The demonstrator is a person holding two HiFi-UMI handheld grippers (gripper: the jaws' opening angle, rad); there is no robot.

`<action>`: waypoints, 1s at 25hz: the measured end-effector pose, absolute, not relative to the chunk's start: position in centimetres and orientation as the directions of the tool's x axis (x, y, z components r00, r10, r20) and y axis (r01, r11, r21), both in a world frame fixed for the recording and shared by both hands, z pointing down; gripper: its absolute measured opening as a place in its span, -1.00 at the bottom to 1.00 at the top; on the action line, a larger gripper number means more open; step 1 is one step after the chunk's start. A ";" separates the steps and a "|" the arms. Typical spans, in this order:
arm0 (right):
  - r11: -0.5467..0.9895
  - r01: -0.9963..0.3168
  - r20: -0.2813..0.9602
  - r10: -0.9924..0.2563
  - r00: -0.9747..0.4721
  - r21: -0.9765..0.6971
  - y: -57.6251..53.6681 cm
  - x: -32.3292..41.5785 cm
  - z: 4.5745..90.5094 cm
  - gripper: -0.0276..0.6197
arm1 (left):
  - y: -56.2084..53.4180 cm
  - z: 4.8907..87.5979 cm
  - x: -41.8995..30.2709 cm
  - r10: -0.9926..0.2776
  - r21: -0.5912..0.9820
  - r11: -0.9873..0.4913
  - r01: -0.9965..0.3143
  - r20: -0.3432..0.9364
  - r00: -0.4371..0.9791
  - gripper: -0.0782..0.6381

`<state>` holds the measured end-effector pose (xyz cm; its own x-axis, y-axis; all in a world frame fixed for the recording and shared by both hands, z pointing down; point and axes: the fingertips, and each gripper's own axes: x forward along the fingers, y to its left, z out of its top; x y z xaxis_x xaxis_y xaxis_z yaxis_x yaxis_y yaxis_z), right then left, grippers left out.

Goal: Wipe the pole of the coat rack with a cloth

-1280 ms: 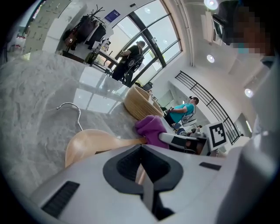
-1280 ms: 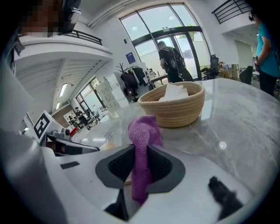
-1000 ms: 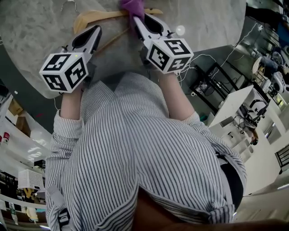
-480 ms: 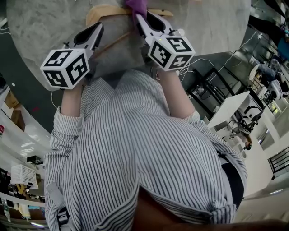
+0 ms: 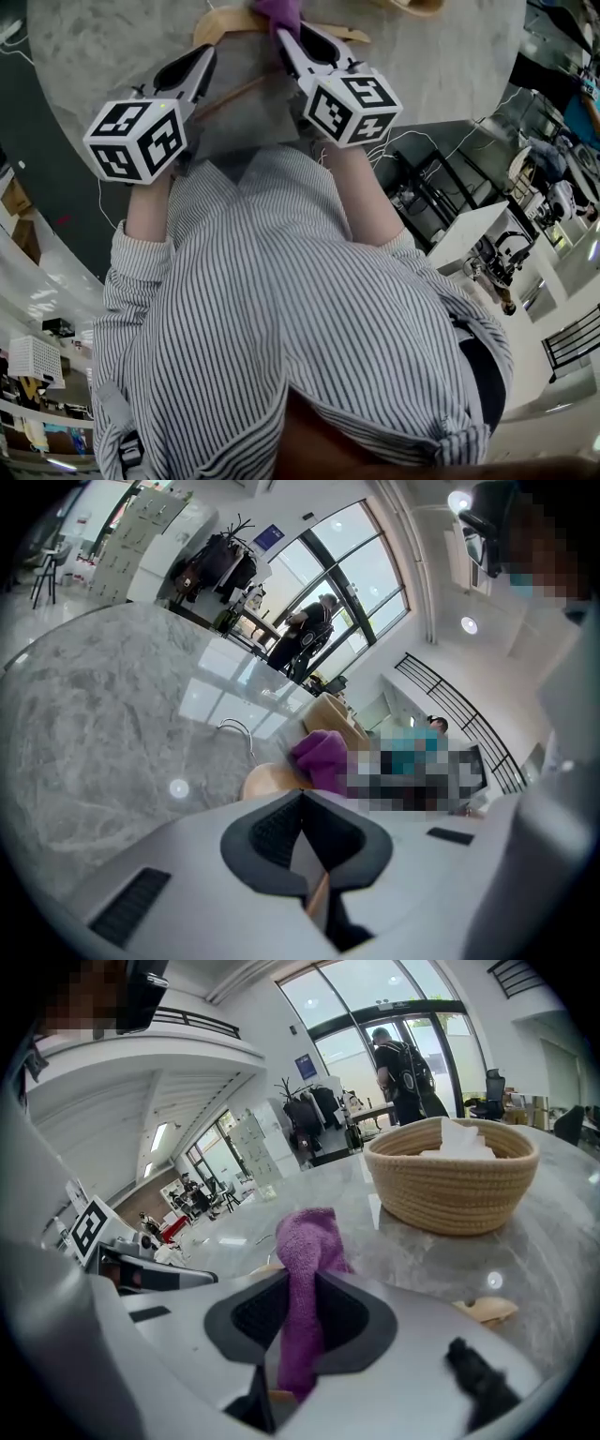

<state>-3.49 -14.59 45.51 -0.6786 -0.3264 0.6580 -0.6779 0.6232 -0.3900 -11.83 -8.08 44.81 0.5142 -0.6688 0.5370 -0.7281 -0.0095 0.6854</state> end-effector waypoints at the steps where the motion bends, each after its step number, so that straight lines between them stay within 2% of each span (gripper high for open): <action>1: 0.627 -0.674 0.658 -0.322 -0.681 -0.391 -14.6 -3.7 45.6 -0.66 | -8.0 44.9 -11.9 -0.671 0.686 -0.005 -0.728 0.538 0.511 -0.75; 25: 0.705 -0.576 0.637 -0.228 -0.737 -0.414 -13.0 -9.5 44.8 -0.66 | -6.4 44.2 -15.8 -0.717 0.669 0.067 -0.740 0.548 0.431 -0.75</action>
